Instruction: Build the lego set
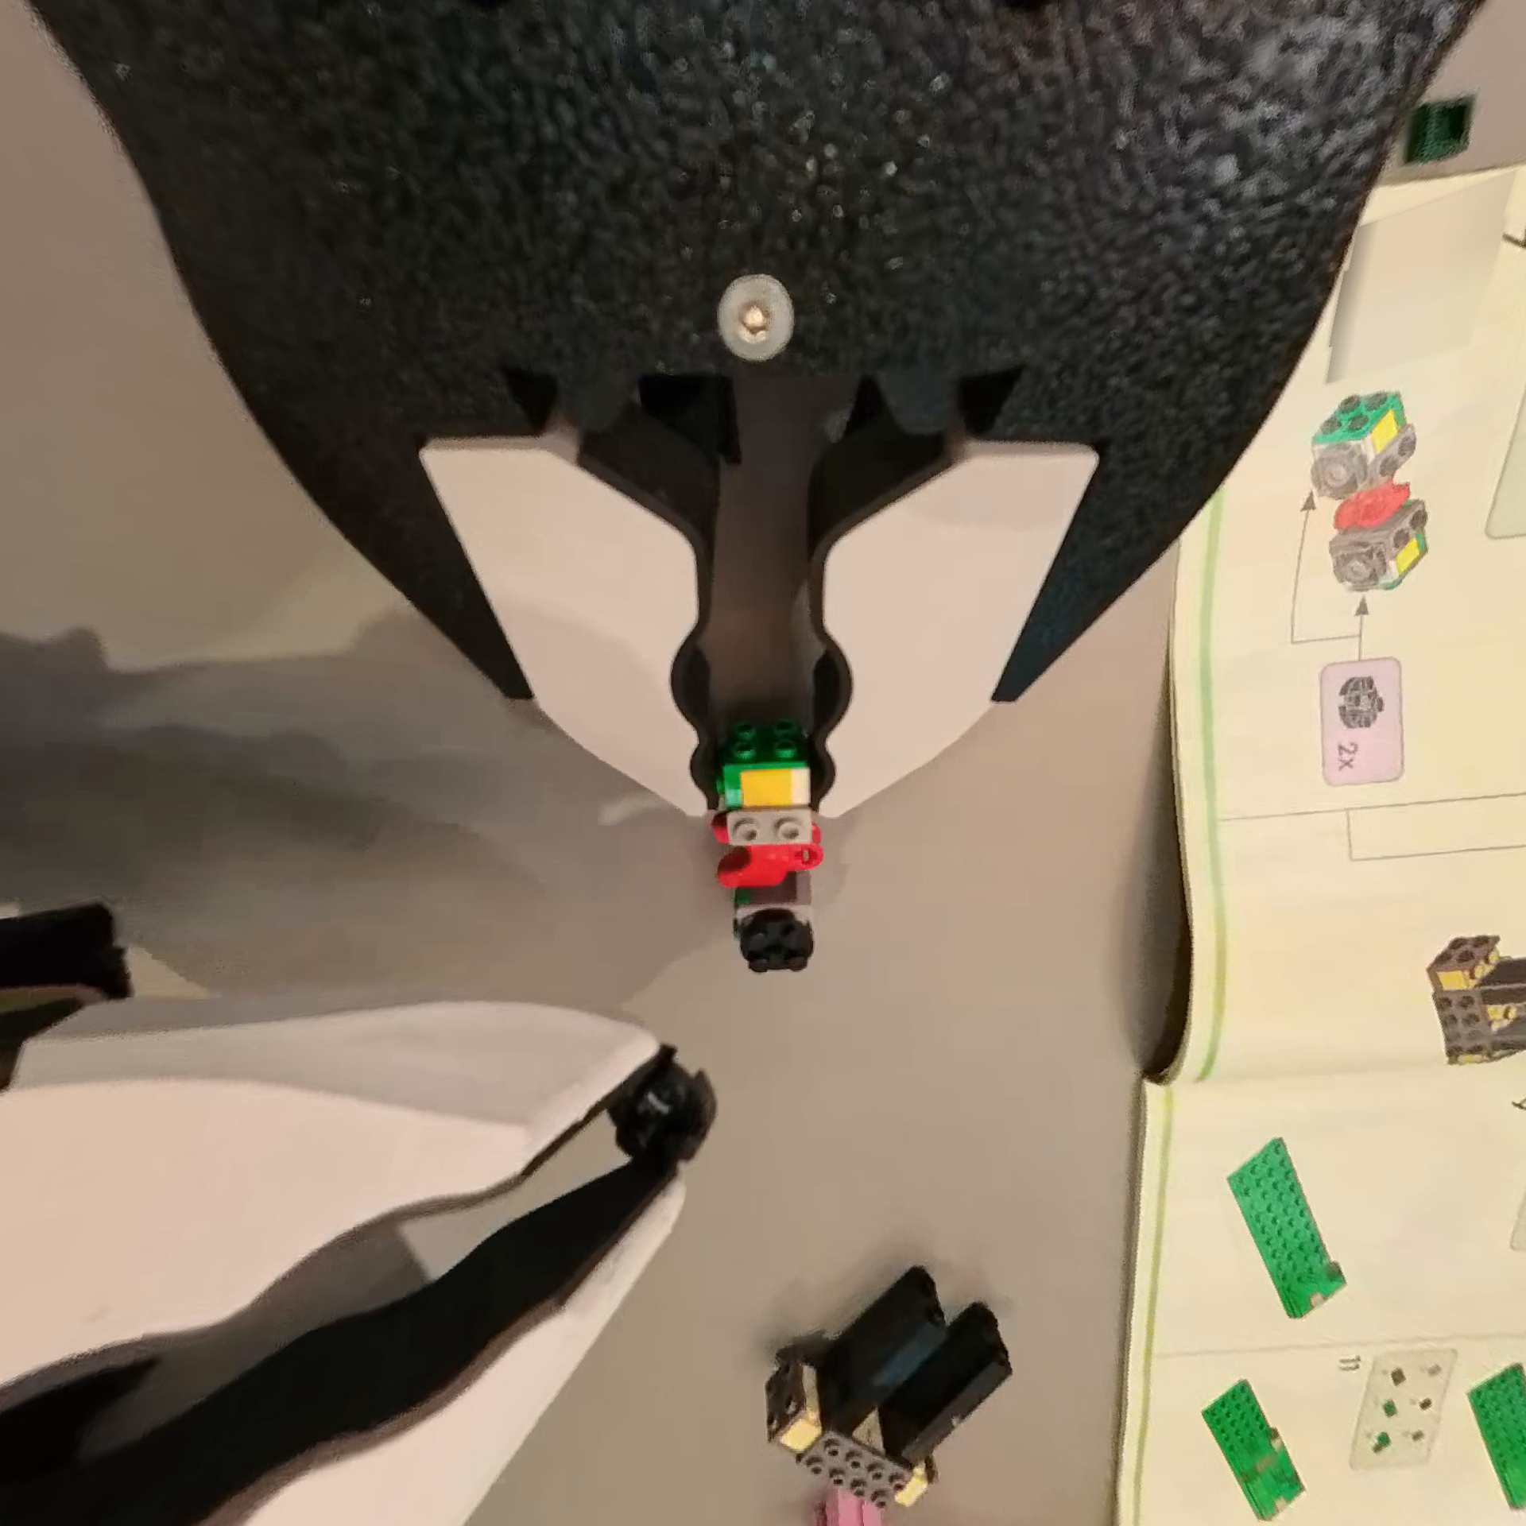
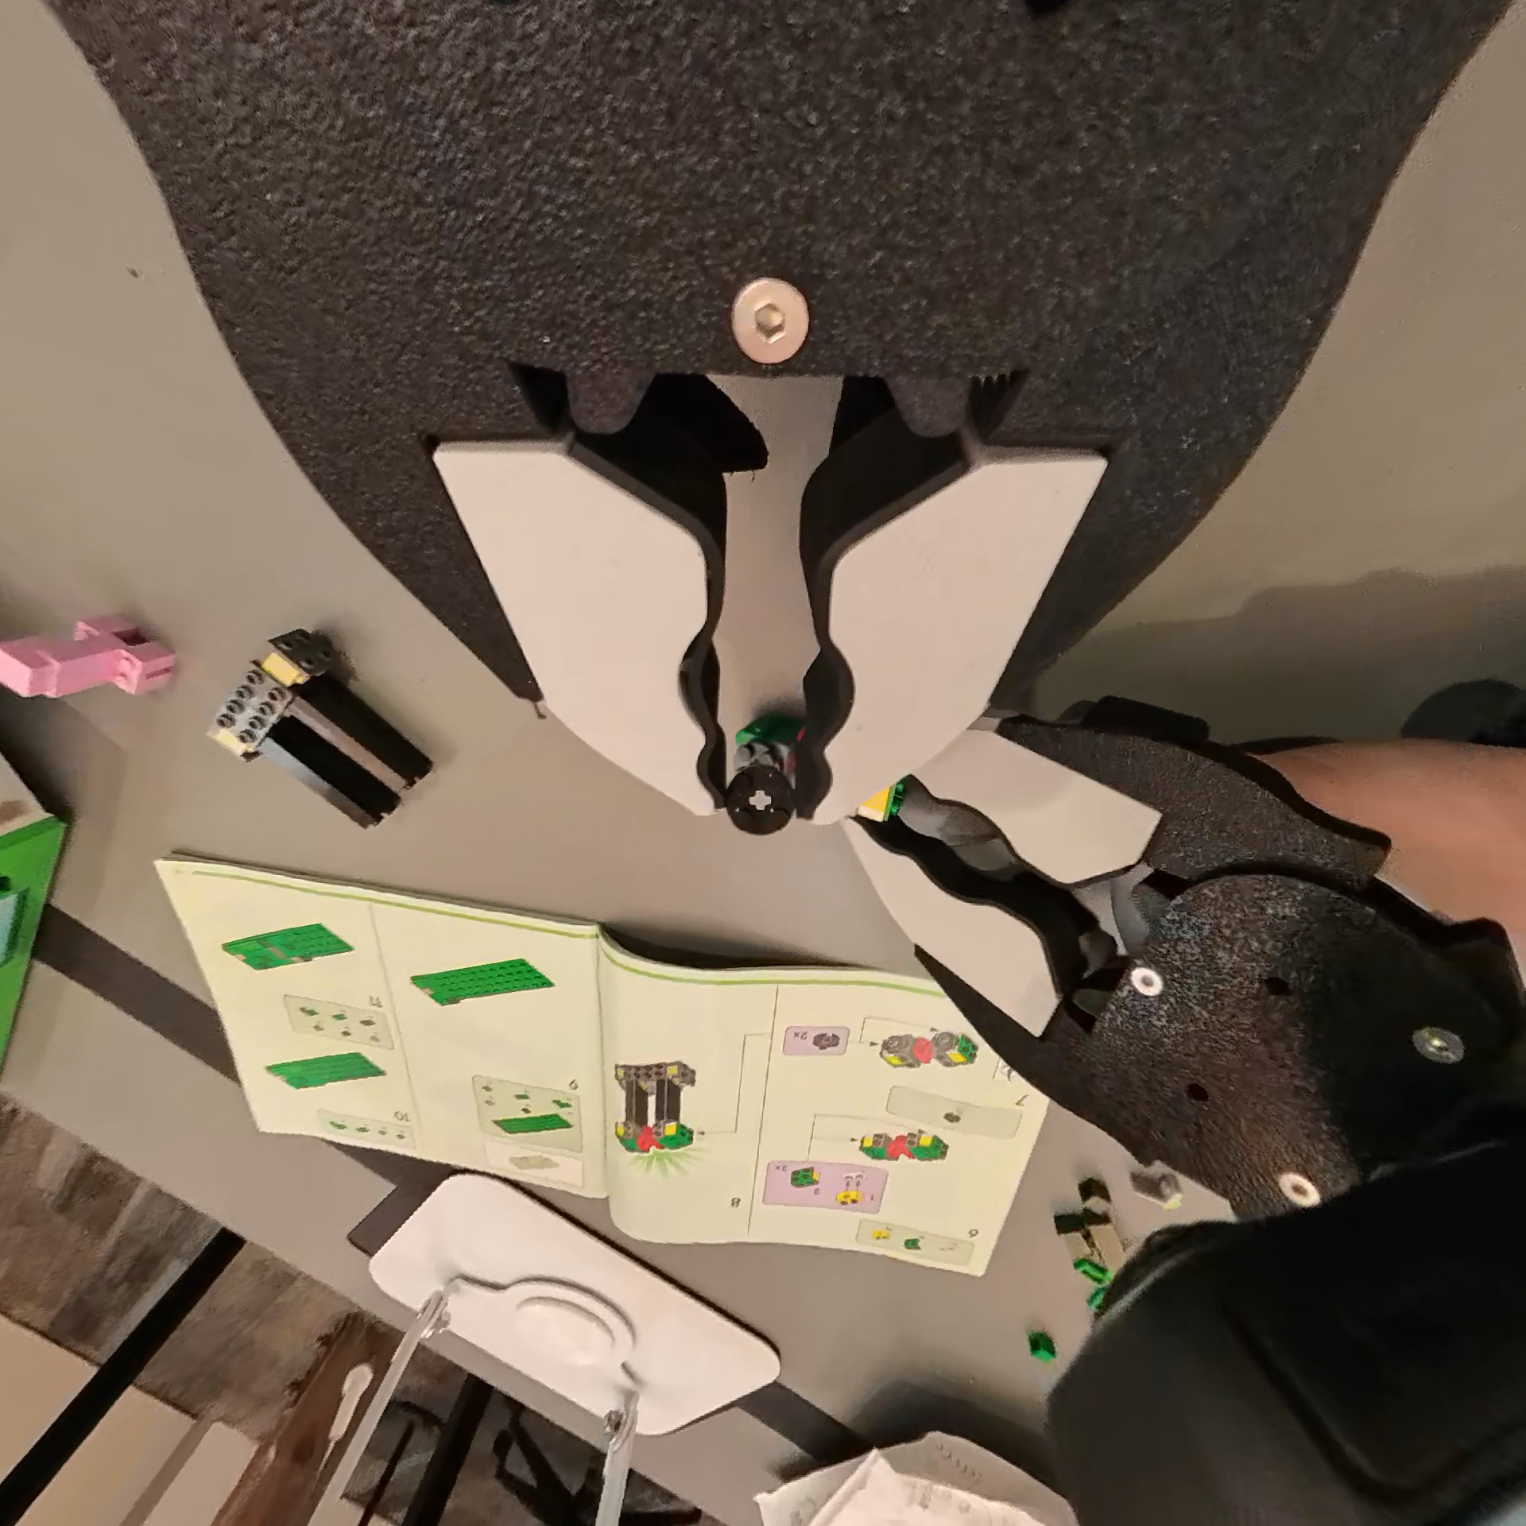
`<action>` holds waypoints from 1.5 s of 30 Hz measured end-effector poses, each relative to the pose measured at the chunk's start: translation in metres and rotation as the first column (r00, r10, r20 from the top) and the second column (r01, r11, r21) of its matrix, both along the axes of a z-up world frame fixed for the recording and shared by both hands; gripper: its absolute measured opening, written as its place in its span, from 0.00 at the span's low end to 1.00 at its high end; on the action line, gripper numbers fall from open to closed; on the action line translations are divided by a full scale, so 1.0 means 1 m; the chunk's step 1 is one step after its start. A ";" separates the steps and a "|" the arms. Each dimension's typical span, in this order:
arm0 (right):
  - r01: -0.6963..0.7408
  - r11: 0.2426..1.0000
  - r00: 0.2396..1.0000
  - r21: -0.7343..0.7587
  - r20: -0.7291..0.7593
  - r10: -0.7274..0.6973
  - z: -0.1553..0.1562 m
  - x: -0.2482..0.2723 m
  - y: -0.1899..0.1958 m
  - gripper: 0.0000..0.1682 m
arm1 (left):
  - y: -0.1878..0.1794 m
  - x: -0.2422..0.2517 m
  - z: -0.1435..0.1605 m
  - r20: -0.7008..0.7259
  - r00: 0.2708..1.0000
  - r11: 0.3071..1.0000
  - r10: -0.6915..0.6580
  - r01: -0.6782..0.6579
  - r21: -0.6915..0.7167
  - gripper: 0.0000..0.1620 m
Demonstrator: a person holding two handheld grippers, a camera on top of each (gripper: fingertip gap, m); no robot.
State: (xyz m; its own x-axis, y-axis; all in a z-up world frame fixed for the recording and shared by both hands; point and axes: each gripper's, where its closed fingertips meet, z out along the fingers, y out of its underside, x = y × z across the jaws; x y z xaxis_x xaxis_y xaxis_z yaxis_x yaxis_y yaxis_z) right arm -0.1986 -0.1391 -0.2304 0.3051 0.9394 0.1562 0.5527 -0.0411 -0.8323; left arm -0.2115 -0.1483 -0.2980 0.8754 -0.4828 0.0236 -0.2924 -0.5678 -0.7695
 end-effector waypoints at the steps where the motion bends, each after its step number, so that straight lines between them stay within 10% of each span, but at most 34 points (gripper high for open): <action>1: -0.004 1.000 1.000 -0.008 0.002 0.004 -0.003 0.000 -0.001 0.09 | 0.000 0.000 -0.002 -0.013 1.000 1.000 -0.002 0.002 -0.005 0.13; 26: 0.016 0.996 0.974 -0.083 0.226 0.003 -0.051 -0.024 -0.018 0.09 | -0.028 -0.017 -0.003 -0.035 0.999 0.999 -0.038 0.037 -0.027 0.22; 45: -0.136 0.991 0.978 0.008 0.159 0.133 -0.026 -0.009 -0.018 0.09 | -0.029 0.014 -0.002 0.000 0.982 0.982 -0.190 0.190 -0.017 0.29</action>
